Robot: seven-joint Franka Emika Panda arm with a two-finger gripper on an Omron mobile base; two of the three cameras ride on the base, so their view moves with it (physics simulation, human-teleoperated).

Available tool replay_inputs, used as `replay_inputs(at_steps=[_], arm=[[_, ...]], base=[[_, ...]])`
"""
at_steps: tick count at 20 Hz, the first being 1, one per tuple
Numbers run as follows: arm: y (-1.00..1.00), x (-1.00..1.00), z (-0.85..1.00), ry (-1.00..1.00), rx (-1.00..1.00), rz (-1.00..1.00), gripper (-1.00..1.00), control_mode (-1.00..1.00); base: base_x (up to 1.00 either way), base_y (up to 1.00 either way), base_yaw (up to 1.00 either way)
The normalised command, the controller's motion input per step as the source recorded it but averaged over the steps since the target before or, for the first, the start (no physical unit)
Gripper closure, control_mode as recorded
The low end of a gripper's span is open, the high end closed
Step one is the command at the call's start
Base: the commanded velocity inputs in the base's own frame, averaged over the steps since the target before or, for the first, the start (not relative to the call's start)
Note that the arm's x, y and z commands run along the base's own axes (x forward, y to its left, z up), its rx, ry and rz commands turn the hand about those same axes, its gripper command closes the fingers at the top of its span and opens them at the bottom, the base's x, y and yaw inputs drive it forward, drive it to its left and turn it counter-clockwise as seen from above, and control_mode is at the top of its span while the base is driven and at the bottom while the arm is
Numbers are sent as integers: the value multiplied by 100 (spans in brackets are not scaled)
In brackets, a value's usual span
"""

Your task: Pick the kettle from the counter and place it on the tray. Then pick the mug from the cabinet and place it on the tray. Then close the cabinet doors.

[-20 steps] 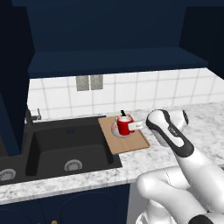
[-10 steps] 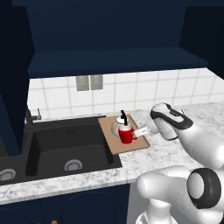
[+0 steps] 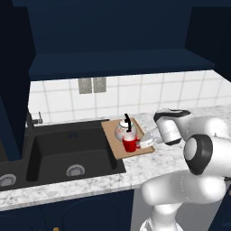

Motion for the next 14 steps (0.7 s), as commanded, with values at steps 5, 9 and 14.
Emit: replay_inputs(at_steps=[5,9,14], arm=[[-2,39,-36,0,0,4,100,-100],[-2,27,-27,0,0,5,100,-100],[-8,-2,-28,0,0,7,100,-100]], base=[[0,0,0],[0,0,0],[0,0,0]])
